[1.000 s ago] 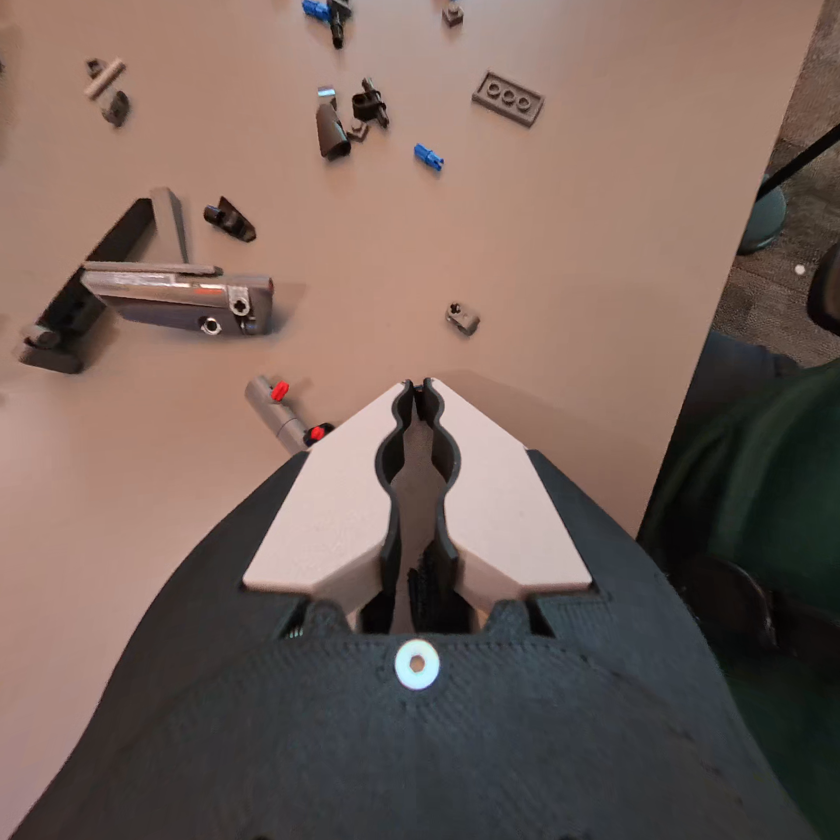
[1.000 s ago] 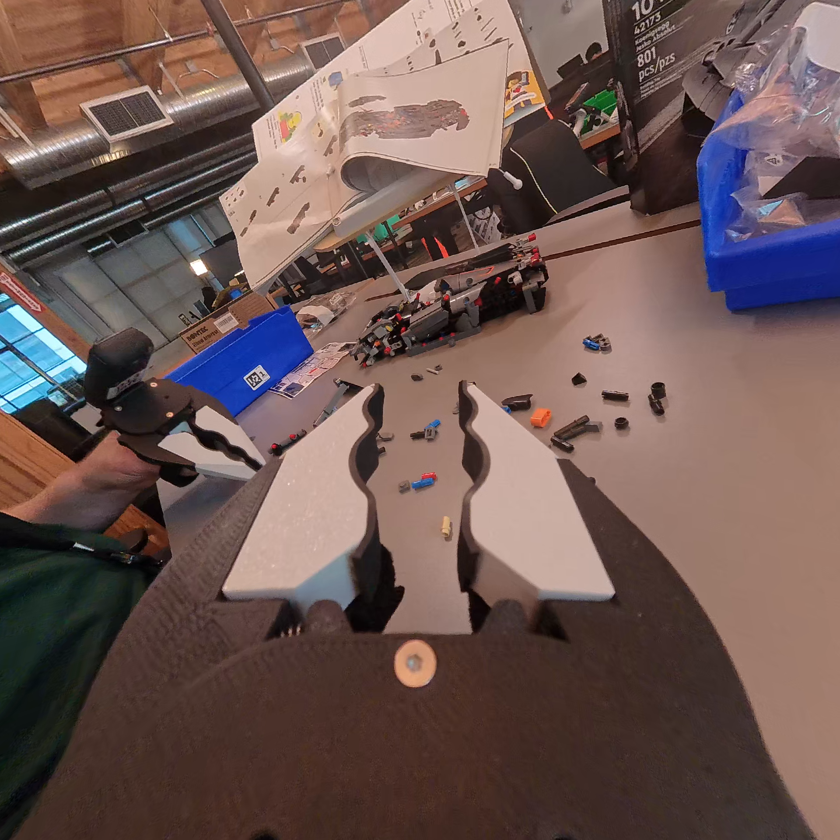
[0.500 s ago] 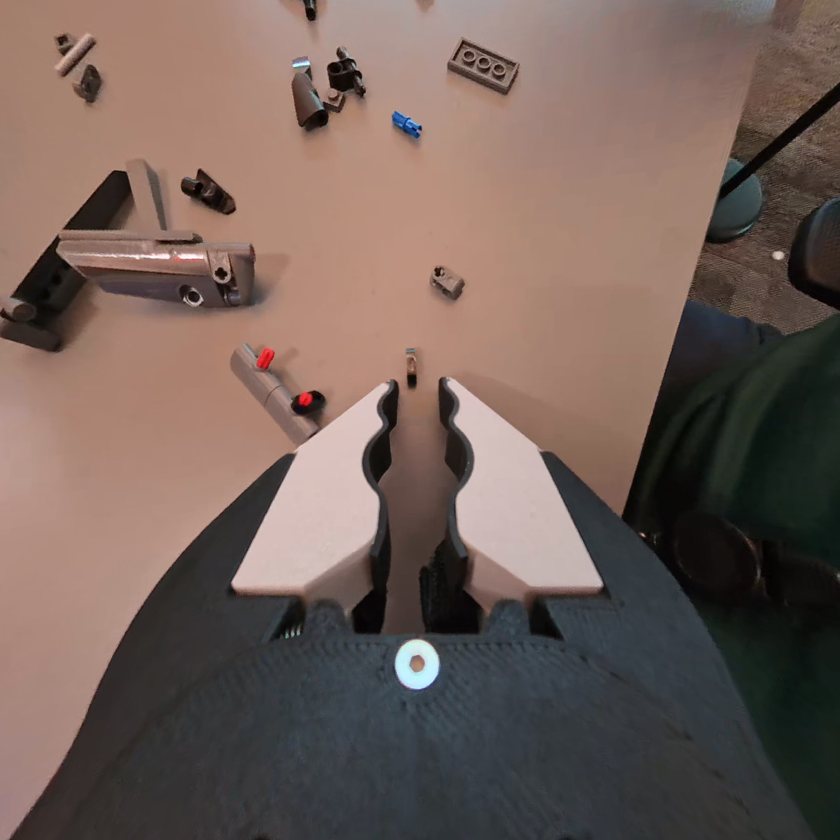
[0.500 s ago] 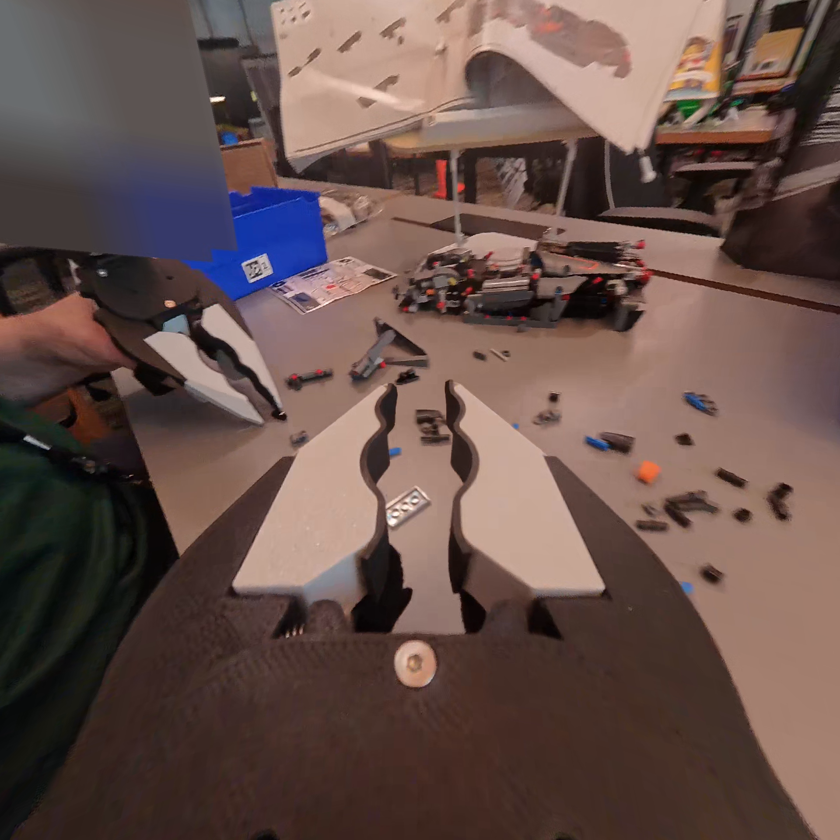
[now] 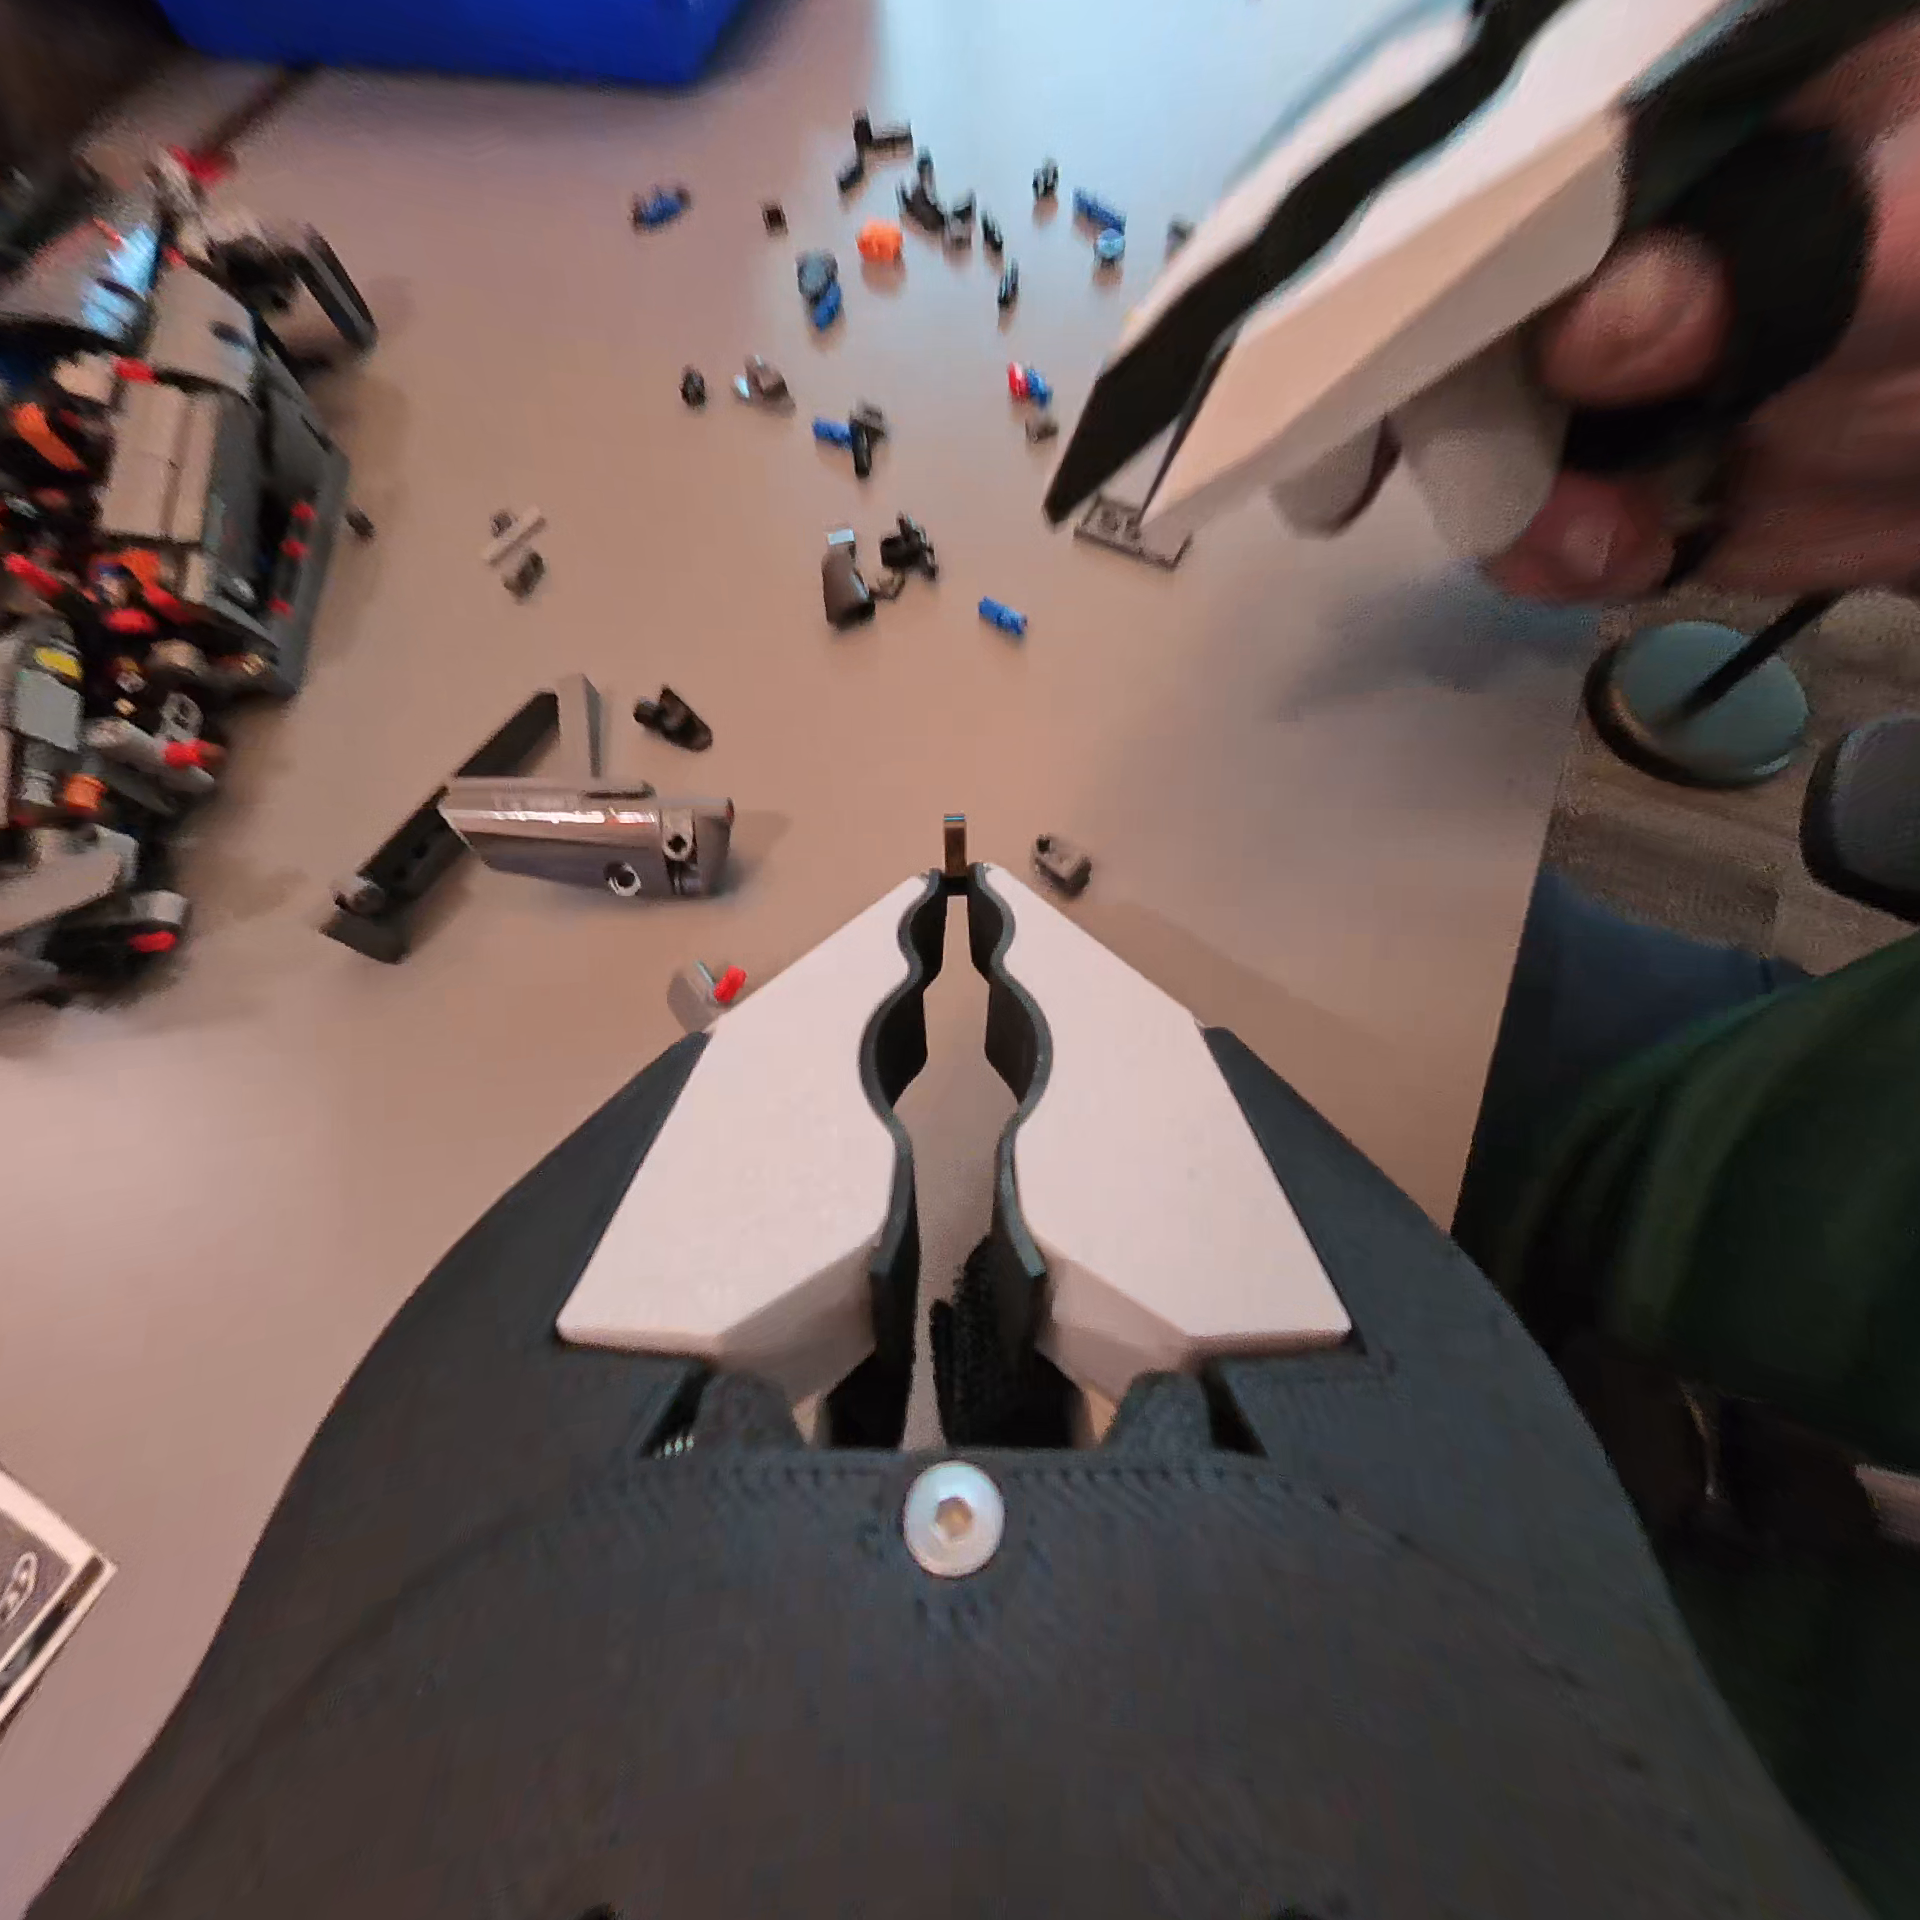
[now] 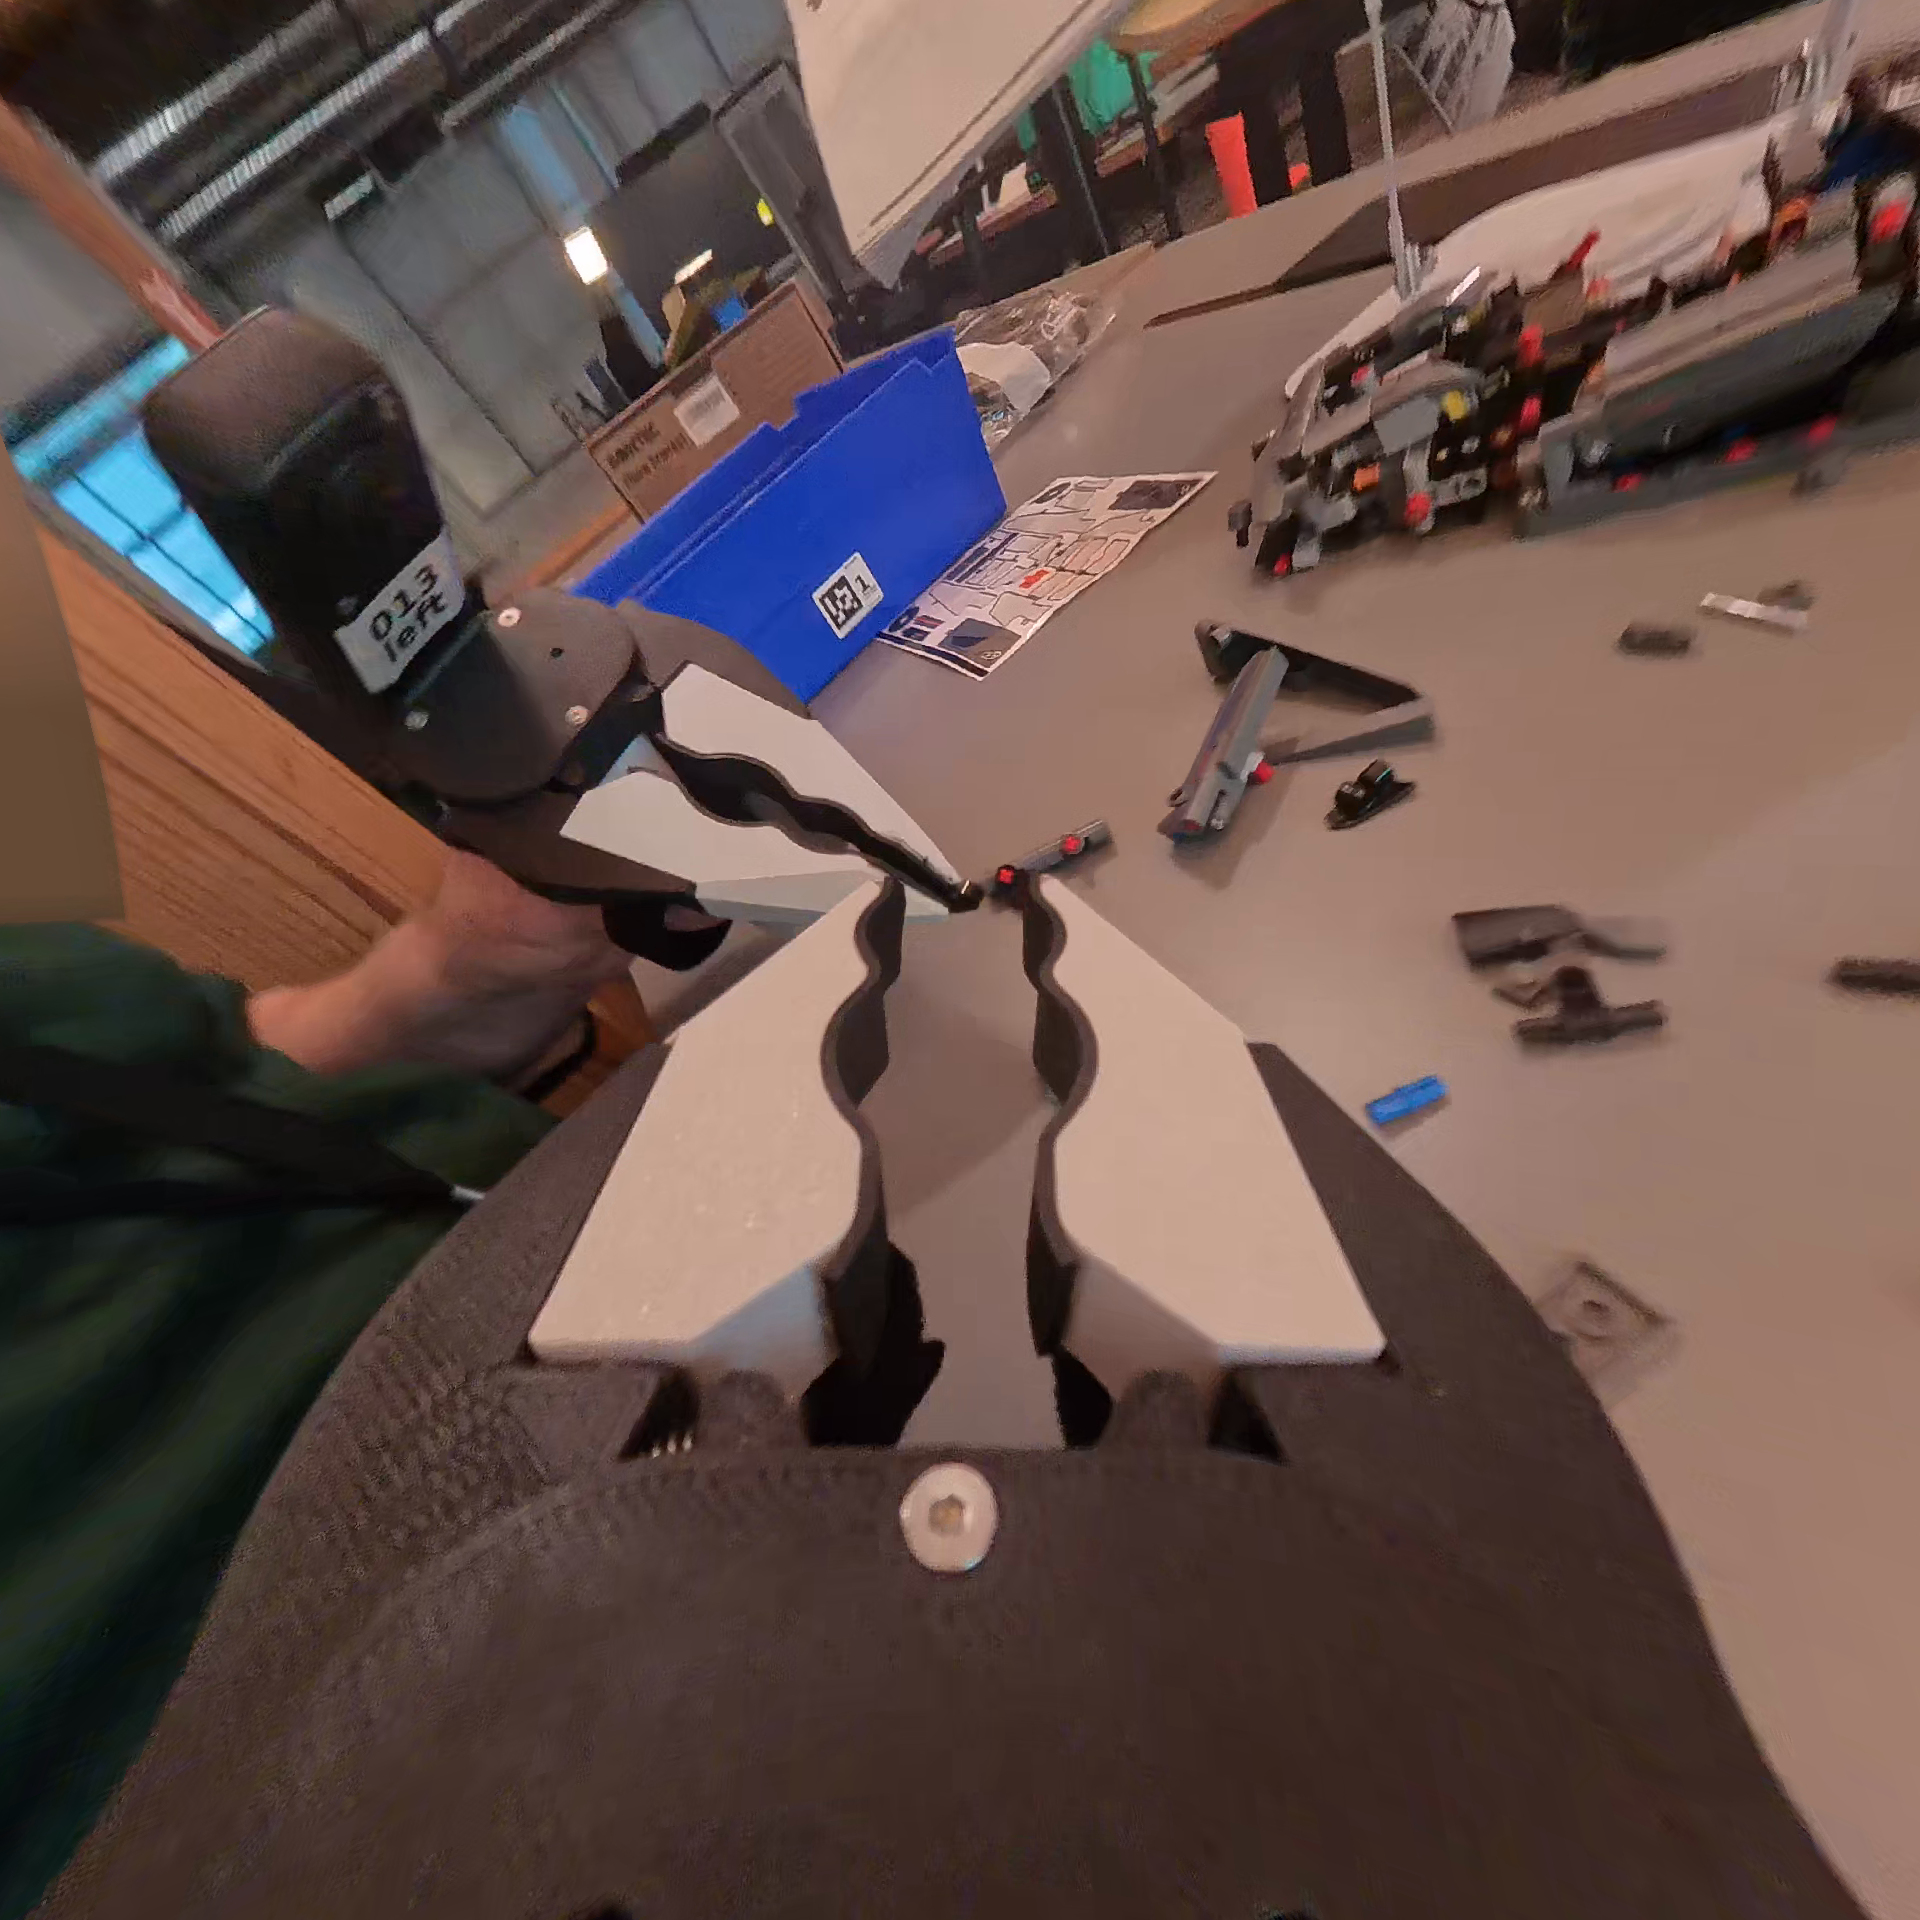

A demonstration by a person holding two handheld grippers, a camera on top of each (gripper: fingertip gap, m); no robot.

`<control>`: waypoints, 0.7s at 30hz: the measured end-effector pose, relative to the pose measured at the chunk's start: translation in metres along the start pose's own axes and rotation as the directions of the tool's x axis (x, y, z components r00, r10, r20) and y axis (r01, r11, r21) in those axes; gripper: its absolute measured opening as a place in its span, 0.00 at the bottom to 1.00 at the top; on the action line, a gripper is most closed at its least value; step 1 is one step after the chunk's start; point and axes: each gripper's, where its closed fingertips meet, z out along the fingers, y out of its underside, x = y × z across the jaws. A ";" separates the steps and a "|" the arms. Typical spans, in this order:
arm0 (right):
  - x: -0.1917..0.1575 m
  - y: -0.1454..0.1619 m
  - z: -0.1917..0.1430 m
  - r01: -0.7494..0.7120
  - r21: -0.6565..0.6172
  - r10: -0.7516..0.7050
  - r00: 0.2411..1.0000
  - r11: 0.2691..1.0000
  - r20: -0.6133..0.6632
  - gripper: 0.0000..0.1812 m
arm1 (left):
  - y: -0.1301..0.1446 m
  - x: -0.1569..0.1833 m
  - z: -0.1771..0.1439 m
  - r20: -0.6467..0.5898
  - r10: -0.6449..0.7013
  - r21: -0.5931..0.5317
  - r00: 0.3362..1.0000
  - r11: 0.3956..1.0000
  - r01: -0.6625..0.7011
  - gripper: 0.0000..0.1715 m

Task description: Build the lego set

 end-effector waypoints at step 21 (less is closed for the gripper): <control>-0.016 -0.008 0.028 -0.391 0.128 0.356 0.906 0.912 0.230 0.07 | -0.042 0.006 -0.011 0.116 0.087 0.218 0.989 0.970 -0.111 0.01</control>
